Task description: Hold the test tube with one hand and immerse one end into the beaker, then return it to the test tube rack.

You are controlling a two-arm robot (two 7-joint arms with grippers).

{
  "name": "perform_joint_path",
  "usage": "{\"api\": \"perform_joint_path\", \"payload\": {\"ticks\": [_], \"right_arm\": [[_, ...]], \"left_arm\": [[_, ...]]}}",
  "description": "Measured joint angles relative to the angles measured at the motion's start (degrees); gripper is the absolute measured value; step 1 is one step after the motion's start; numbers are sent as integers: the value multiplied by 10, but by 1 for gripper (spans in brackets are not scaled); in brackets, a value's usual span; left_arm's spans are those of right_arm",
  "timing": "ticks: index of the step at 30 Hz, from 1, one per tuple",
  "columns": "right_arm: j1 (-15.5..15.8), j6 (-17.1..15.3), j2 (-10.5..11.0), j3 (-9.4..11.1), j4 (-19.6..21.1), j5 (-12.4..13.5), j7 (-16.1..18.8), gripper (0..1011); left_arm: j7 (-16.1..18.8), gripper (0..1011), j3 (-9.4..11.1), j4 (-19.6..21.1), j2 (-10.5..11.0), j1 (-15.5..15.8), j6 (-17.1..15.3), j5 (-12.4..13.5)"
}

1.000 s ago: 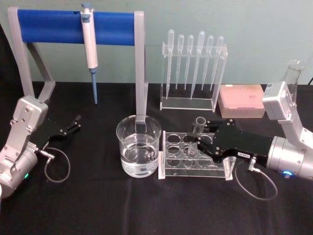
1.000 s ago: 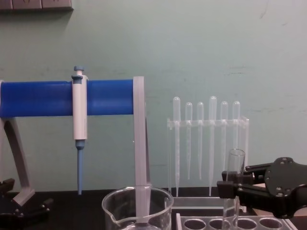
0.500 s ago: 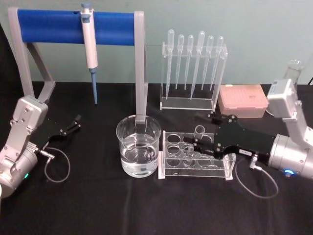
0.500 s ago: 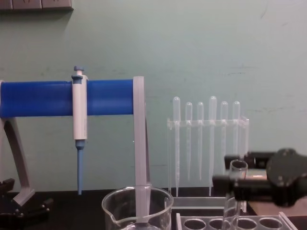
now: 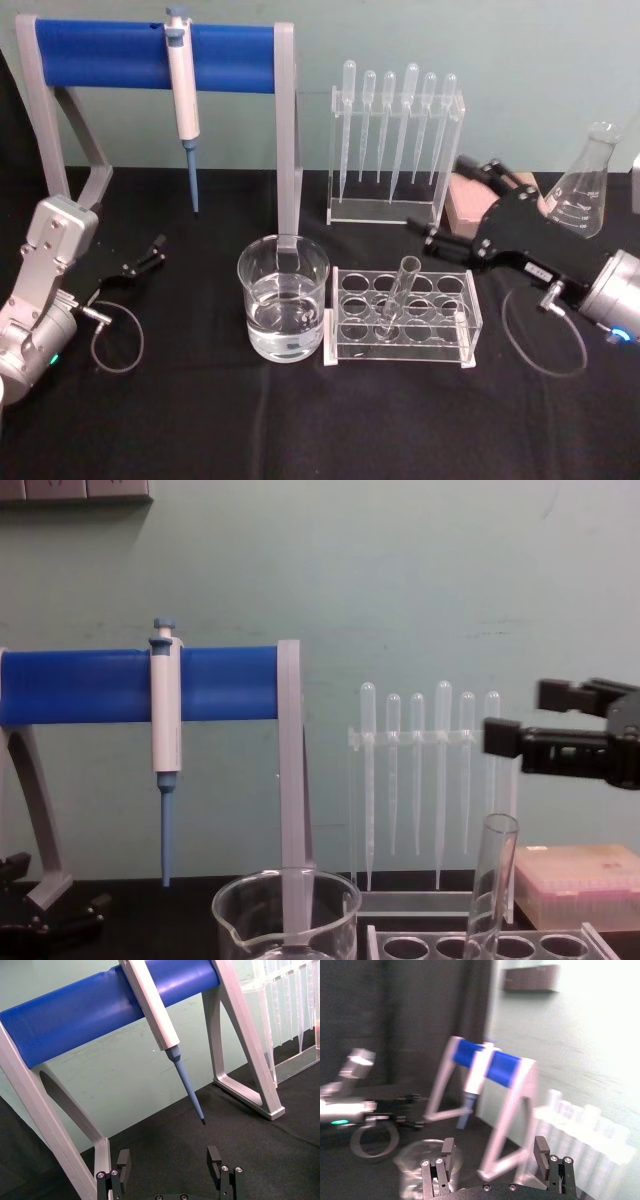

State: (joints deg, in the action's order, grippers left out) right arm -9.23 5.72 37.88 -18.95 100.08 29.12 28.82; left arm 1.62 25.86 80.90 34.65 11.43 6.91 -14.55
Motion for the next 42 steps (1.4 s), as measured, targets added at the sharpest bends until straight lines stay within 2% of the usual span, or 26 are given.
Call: {"api": "perform_joint_path", "payload": {"ticks": [1,3,4,7,8,14,22,28,42], "right_arm": [[10,-8,-6,9,5,-9,-31,1003],[20,-18,-14,15,6,-19,-60,1003],[28,-31,-24,22,5,-29,-93,1002],[40,-48,-41,29,-3,-46,-140,1003],[46,-54,-53,32,-10,-59,-167,1003],[55,-57,-90,34,-45,-106,-233,1003],[55,-43,-120,27,-80,-146,-263,1003],[48,-28,-133,19,-105,-171,-265,1003],[48,-29,-132,20,-102,-169,-264,1003]], "left_arm": [[0,1000,0,0,0,0,0,0],[0,1000,0,0,0,0,0,0],[0,1000,0,0,0,0,0,0],[0,1000,0,0,0,0,0,0],[0,1000,0,0,0,0,0,0],[0,1000,0,0,0,0,0,0],[0,1000,0,0,0,0,0,0],[0,1000,0,0,0,0,0,0],[0,1000,0,0,0,0,0,0]]}}
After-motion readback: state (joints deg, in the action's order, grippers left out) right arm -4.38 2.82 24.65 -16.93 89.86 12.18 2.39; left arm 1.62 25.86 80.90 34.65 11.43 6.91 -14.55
